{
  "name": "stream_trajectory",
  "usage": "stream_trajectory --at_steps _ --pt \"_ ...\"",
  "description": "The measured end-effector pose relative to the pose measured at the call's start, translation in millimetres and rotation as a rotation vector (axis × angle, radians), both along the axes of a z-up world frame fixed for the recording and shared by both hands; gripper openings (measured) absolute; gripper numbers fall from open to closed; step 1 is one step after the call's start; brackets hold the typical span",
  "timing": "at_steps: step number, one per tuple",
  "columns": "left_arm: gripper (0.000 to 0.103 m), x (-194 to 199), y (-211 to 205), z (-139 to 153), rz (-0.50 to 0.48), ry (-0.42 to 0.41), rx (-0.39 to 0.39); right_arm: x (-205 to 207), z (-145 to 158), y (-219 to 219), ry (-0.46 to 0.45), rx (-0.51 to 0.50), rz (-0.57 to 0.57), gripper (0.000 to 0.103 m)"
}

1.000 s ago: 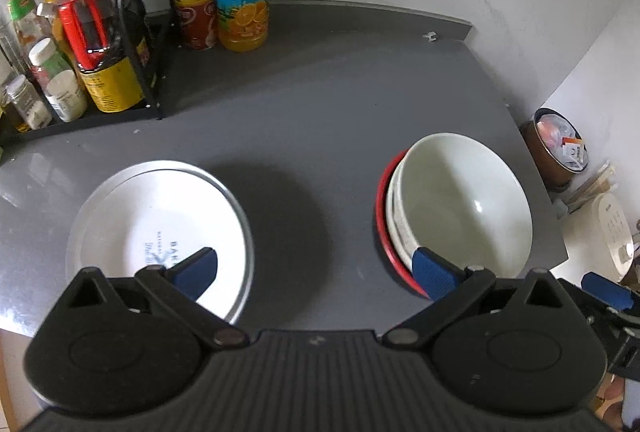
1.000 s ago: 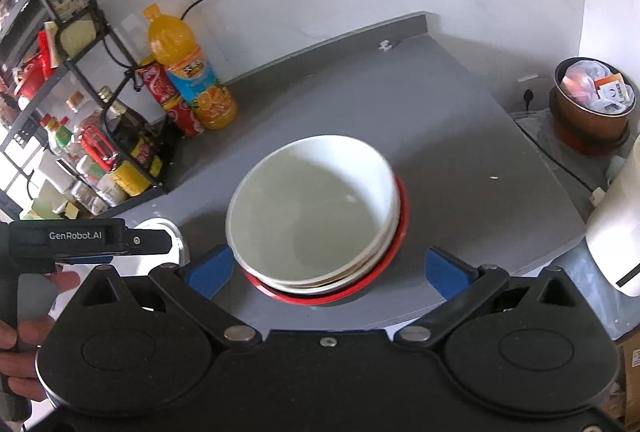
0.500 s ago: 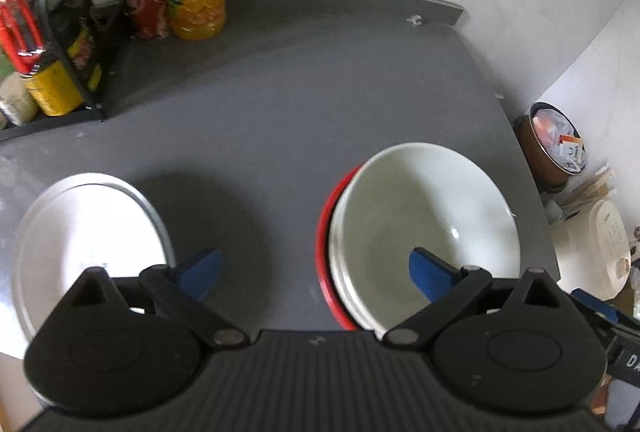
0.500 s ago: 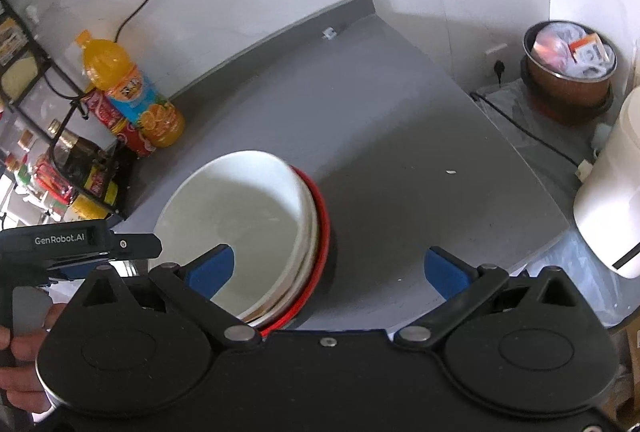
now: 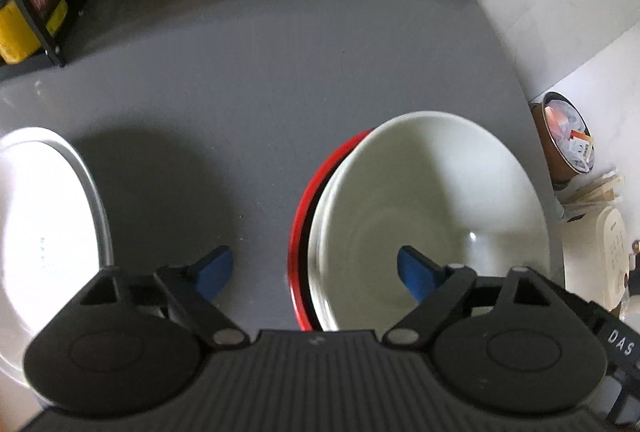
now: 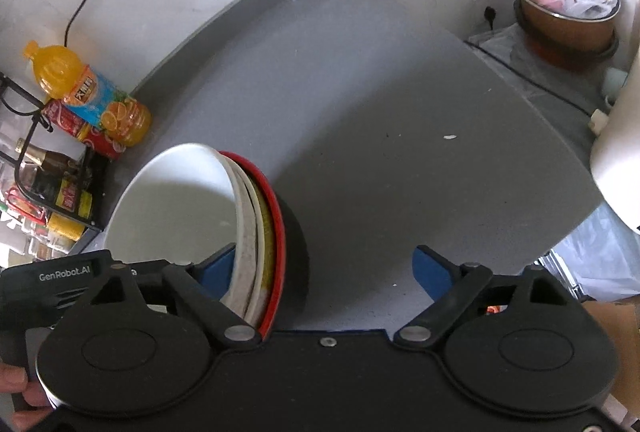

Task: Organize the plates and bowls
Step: 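Close the left tool on the bowl stack's rim while the right tool grips it too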

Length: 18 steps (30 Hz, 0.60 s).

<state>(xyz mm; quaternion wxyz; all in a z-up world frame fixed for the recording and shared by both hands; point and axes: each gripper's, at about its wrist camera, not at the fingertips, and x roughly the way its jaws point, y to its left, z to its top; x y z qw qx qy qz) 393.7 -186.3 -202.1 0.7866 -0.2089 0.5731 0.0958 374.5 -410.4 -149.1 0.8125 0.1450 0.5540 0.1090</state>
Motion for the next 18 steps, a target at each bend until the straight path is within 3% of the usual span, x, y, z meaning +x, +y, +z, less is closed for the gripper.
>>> stream_trajectory --at_steps 3,5,9,11,12,13,18 --pt "0.081 2.1 -1.4 -6.2 0.011 -0.001 -0.026 5.1 -5.6 4.7 0.020 0.019 -0.002 0.081" --pt "0.066 3.7 -0.4 -11.5 0.024 0.002 -0.052 9.6 -9.6 7.4 0.033 0.029 -0.001 0.076" --pt "0.051 5.8 5.1 -25.4 0.064 0.022 -0.115 17.1 -18.4 13.2 0.051 0.039 0.009 0.065" --pt "0.048 4.9 8.0 -26.3 0.080 0.004 -0.140 18.1 -20.7 15.9 0.049 0.065 0.021 0.053" --pt "0.047 4.4 8.5 -26.2 0.083 0.001 -0.142 18.9 -21.2 16.3 0.048 0.095 0.036 0.039" --pt "0.047 4.4 9.0 -25.6 0.086 0.000 -0.144 18.7 -21.5 18.3 0.051 0.116 0.048 0.033" --pt "0.041 -2.6 17.5 -25.4 0.112 -0.008 -0.181 15.6 -16.2 26.3 0.025 0.060 0.073 0.030"
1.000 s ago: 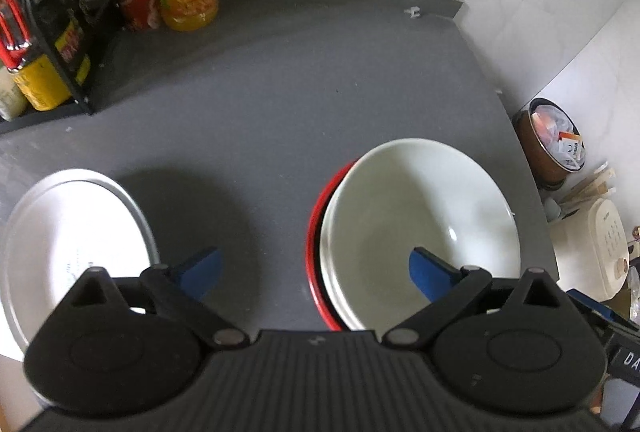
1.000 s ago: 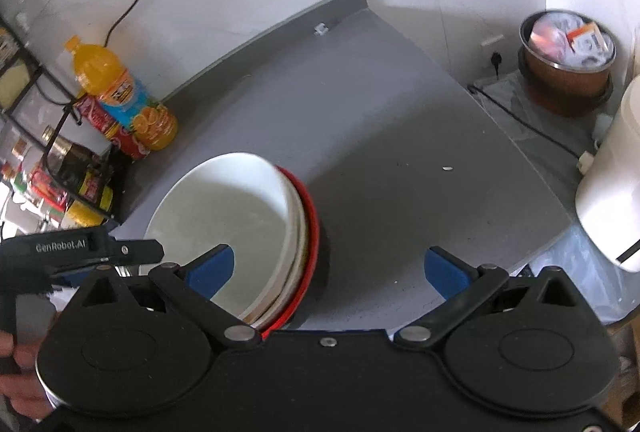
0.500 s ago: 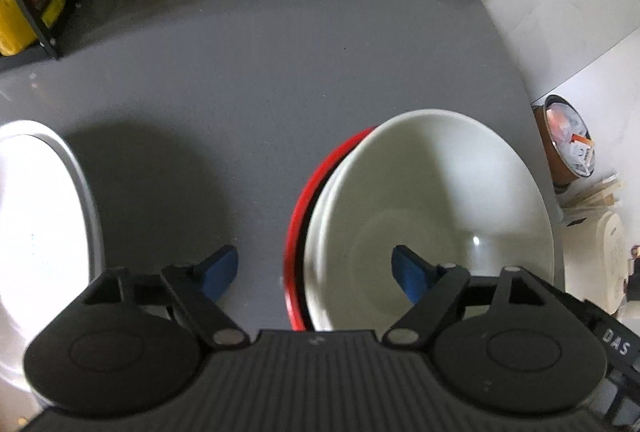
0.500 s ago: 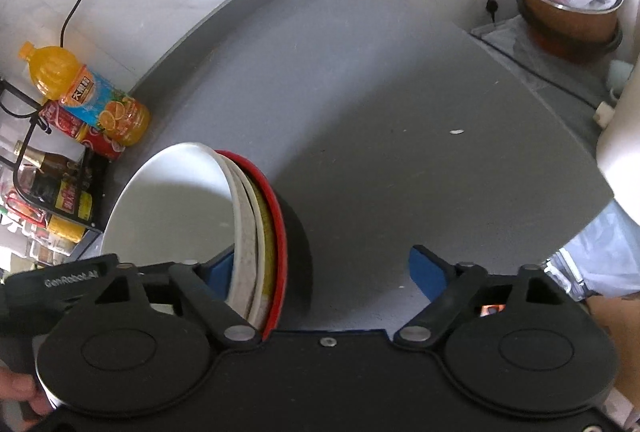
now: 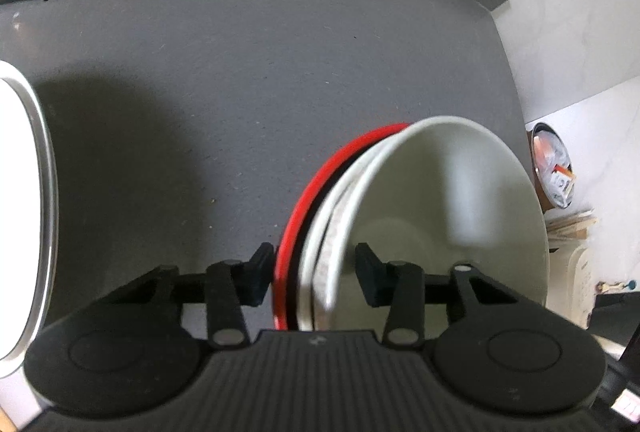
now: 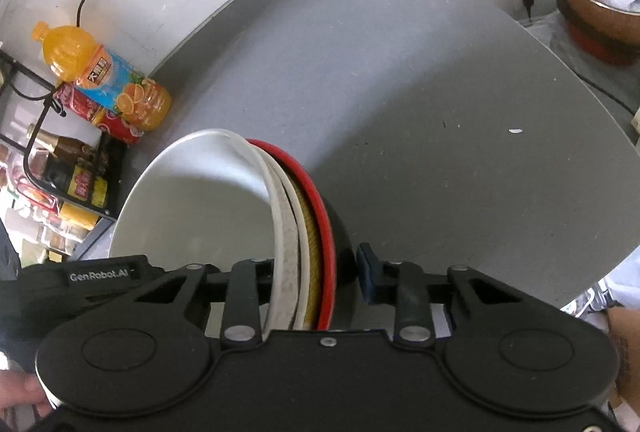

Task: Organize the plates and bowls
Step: 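Close the left tool on the bowl stack's rim while the right tool grips it too, then lift the bowl stack with both tools and carry it over the plate stack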

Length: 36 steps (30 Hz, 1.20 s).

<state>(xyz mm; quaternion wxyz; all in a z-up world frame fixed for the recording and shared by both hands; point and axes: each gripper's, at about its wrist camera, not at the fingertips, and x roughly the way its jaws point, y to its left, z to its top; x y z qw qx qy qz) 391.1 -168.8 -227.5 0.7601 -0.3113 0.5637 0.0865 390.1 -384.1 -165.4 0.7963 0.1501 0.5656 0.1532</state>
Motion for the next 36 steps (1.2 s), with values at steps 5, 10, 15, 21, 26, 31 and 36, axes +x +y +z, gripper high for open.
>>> stream_trajectory --at_steps 5,10,15,21,26,31,36 --pt "0.034 -11.5 7.6 1.7 -0.004 -0.006 -0.014 -5.6 1.6 -0.7 -0.016 -0.003 -0.002 0.030" --pt "0.032 -18.0 12.6 2.4 0.000 -0.021 -0.030 -7.0 0.1 2.6 -0.014 0.012 -0.010 0.030" --pt "0.031 -27.5 20.0 14.4 -0.013 -0.049 -0.013 -11.1 6.4 7.4 -0.028 0.032 -0.015 0.030" --pt "0.031 -28.6 32.0 28.0 -0.012 -0.071 -0.004 -13.8 19.6 21.7 -0.053 0.035 -0.005 0.030" --pt "0.031 -35.0 45.6 41.3 -0.010 -0.093 0.001 -17.1 30.0 35.7 -0.077 0.041 0.004 0.030" --pt "0.031 -43.5 59.5 55.2 -0.019 -0.124 0.022 -23.8 39.8 50.9 -0.100 0.049 0.007 0.030" --pt "0.031 -50.8 75.7 62.6 -0.015 -0.133 0.021 -31.5 47.4 67.5 -0.111 0.043 0.011 0.030"
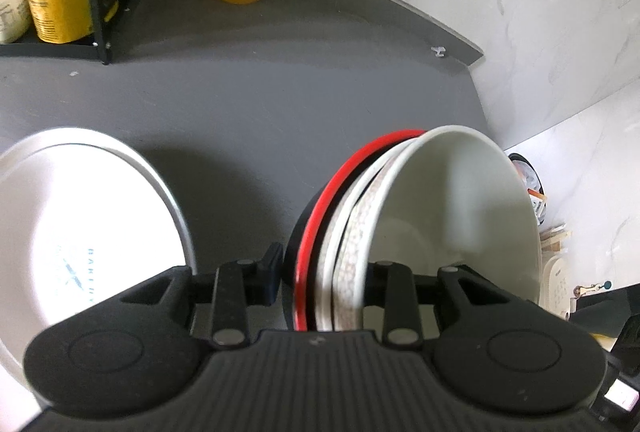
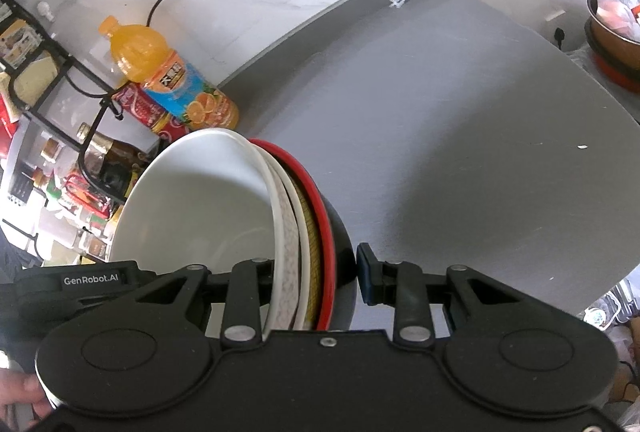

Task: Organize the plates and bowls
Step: 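Lift the bowl stack with both tools and carry it over the plate stack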

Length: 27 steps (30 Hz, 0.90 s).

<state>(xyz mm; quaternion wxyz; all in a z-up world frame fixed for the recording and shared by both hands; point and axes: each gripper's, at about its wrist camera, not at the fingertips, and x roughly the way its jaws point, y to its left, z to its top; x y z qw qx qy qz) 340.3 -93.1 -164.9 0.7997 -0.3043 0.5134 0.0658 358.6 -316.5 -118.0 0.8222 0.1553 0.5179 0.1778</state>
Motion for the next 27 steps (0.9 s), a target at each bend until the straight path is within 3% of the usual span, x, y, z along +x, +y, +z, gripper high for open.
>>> stream_trajectory --at_steps 12,27 --pt "0.031 -27.2 34.8 17.1 0.019 -0.017 0.005 -16.1 11.5 41.4 -0.015 0.014 0.025 0.030" --pt "0.031 -66.0 107.8 20.3 0.082 -0.007 -0.005 -32.9 9.0 116.5 0.004 -0.003 0.132 0.030"
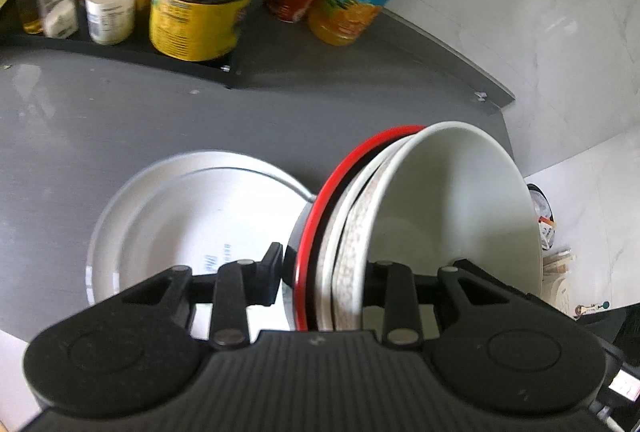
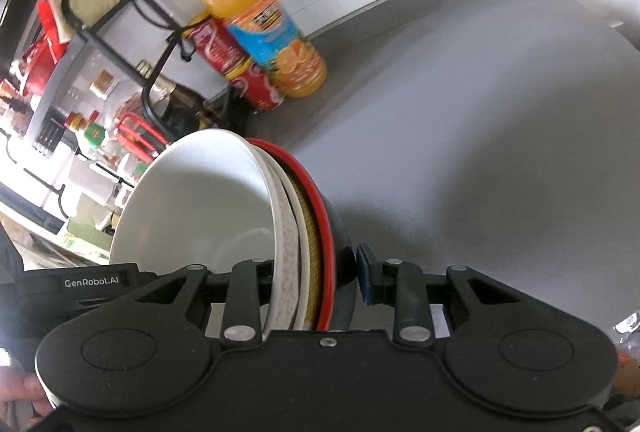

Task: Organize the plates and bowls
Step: 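Lift the bowl stack with both tools and carry it over the plate stack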

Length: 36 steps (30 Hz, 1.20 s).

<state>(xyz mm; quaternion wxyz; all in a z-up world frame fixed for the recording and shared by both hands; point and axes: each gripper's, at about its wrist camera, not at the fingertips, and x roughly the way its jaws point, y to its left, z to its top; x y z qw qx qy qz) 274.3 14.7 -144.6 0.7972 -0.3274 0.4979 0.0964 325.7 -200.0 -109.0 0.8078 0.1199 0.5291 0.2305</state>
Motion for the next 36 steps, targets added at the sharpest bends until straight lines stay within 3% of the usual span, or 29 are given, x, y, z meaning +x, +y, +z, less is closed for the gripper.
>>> stream_trajectory --at_steps 19,36 --pt "0.031 -28.5 80.7 -8.5 0.049 0.040 -0.029 -20.3 -13.6 71.1 0.040 -0.032 0.065 0.030" --pt "0.031 -41.3 103.4 -30.2 0.012 0.085 -0.057 -30.7 -23.1 81.3 0.084 -0.070 0.035 0.029"
